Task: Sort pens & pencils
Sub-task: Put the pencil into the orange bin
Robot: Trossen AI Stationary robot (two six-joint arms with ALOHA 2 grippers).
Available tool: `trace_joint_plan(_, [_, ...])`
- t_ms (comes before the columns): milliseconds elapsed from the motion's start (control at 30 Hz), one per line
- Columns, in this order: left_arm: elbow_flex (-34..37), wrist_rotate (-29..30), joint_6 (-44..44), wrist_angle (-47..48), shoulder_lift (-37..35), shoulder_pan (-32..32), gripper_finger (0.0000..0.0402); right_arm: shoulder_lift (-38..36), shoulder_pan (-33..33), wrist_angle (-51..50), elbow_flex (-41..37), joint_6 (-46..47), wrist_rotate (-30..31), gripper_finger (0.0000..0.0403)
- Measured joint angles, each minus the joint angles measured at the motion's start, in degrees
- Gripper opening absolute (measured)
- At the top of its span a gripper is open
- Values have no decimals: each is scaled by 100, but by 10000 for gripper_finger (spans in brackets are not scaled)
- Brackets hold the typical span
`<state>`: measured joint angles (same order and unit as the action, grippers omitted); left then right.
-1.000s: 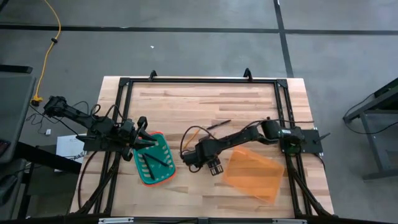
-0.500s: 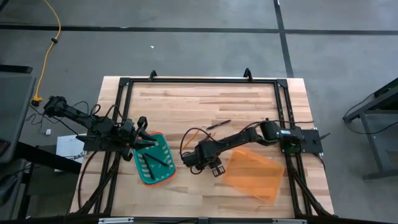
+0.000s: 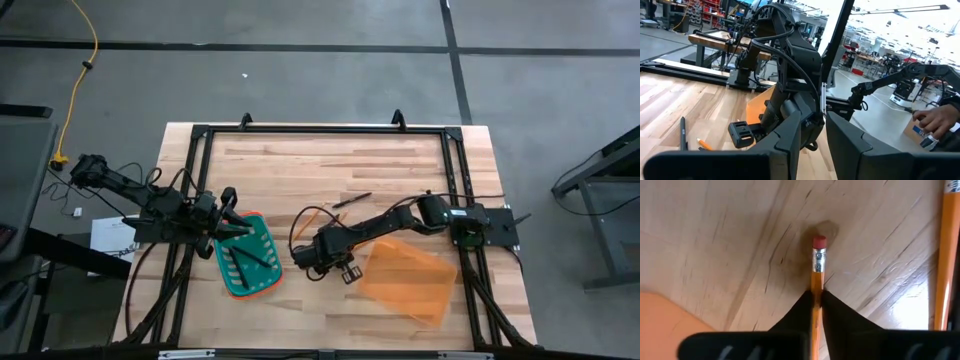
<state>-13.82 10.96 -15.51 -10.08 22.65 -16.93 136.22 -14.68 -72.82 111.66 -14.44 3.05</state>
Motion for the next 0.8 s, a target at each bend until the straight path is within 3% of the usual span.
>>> trace_joint_plan(800, [0, 0, 0, 0, -1, 1, 81, -4, -24, -143, 13, 8, 2, 1])
